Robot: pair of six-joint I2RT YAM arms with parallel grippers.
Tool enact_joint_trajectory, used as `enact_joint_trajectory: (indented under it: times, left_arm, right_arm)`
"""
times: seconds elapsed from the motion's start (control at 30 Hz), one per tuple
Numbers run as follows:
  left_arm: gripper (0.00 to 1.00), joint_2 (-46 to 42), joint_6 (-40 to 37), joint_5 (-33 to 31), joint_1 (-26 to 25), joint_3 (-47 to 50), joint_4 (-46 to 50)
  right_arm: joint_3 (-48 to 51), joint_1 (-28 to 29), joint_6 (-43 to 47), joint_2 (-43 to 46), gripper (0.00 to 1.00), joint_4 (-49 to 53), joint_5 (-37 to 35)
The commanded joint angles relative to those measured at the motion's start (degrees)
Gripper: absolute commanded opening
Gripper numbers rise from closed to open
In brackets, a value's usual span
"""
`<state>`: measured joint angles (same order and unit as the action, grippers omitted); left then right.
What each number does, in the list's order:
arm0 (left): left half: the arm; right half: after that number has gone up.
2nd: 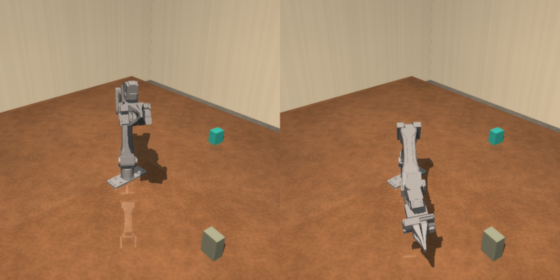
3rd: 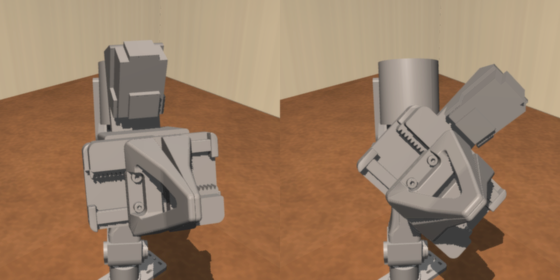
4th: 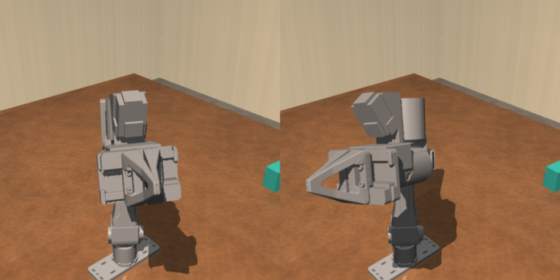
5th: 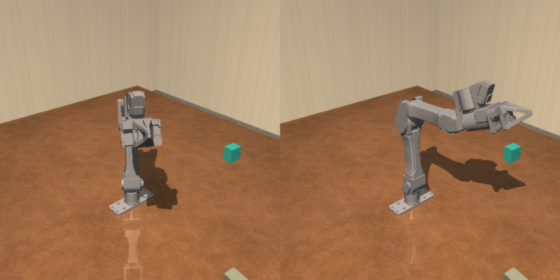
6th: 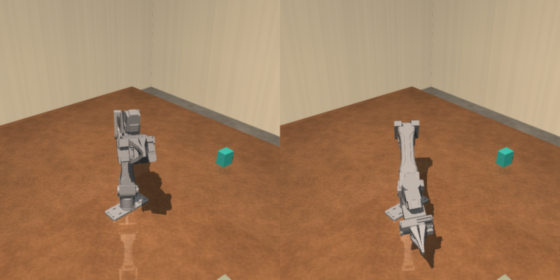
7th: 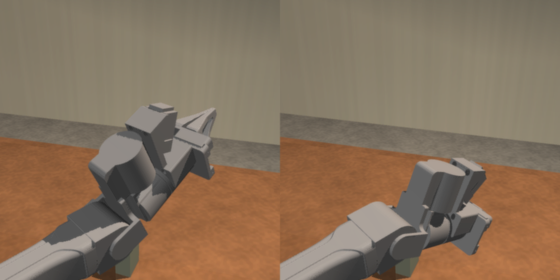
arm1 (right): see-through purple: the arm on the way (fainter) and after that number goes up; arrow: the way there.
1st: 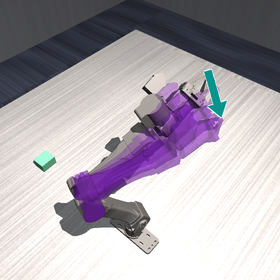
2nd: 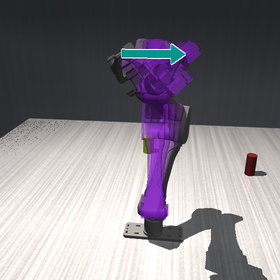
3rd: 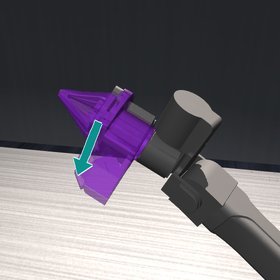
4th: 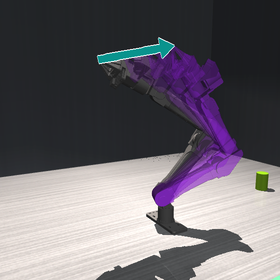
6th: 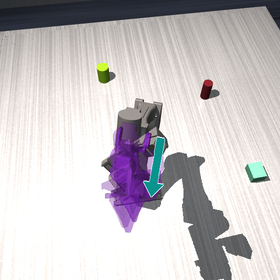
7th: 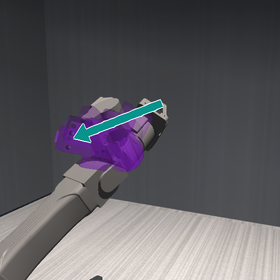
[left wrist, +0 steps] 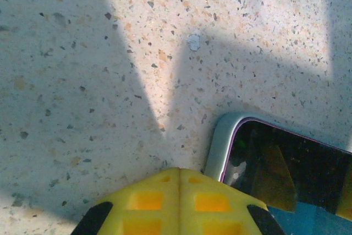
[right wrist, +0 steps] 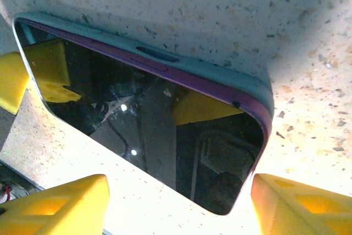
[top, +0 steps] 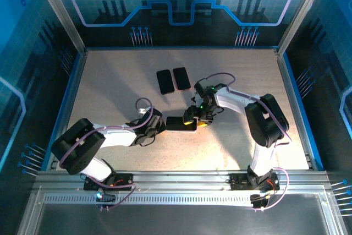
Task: Put the phone into the phone case
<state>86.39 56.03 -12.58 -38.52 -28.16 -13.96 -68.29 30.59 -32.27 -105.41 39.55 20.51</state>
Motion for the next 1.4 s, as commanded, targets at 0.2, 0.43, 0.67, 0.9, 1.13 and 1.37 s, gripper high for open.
enact_joint_trajectory:
  times: [0.2,0.43,0.67,0.9,1.13,1.37]
  left_arm:
    - [0.00,-3.14,1.37,-0.55,0.17,2.15,0.93]
    - [0.00,-4.53,1.40,-2.91,0.12,2.46,2.33]
    - [0.00,-4.38,0.92,-4.73,-0.27,0.16,5.75]
    - [0.00,-5.27,-0.16,-8.06,-1.88,-2.96,9.92]
    - [0.00,-4.52,-3.42,-7.99,-3.19,-6.51,13.55]
    - [0.00,-4.22,-6.23,-6.29,-3.42,-8.07,15.27]
  right_arm:
    - [-3.41,0.79,2.69,5.88,0.69,6.89,-6.80]
    - [-3.11,2.01,6.87,12.90,0.60,10.37,-20.73]
    - [8.44,1.16,7.69,20.98,0.00,-2.33,-22.17]
    - [19.67,-2.57,5.56,22.80,0.00,-17.57,-8.53]
    - [21.09,-2.33,5.93,24.00,0.03,-18.20,-10.87]
    - [23.13,-2.20,6.22,26.07,0.10,-18.00,-10.55]
